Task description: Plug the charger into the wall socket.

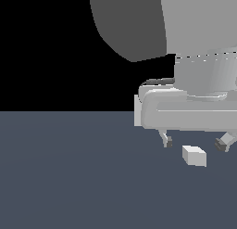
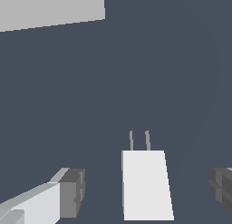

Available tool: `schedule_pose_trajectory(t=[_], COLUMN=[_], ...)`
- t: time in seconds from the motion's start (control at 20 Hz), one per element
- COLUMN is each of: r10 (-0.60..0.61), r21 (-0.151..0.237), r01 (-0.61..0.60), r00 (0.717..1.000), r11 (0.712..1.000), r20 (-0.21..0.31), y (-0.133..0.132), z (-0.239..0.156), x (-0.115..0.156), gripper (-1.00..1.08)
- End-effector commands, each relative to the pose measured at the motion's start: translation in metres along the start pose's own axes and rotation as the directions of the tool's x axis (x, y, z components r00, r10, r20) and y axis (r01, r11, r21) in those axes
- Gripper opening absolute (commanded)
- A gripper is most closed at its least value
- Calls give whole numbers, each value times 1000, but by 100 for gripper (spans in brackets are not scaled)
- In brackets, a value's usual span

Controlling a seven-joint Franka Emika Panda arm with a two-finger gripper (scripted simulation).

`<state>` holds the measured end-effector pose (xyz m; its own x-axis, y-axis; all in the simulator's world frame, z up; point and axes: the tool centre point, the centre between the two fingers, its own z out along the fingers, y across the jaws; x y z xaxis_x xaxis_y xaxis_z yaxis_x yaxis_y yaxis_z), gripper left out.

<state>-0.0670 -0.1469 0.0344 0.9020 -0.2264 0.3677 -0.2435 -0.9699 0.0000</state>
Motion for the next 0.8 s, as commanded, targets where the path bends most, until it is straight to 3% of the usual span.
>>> schedule_pose_trajectory(t=[0.0, 0.35, 0.4, 0.75], r10=[0, 0, 0, 0], r21=[0, 0, 0, 0], r01=[0, 0, 0, 0], r00=[1000, 1000, 1000, 1000], r11=[1000, 1000, 1000, 1000], r20=[0, -1, -1, -1], y=[0, 0, 0, 0], z=[10, 21, 21, 21], x=[-4, -8, -8, -8], gripper=[100, 100, -100, -100])
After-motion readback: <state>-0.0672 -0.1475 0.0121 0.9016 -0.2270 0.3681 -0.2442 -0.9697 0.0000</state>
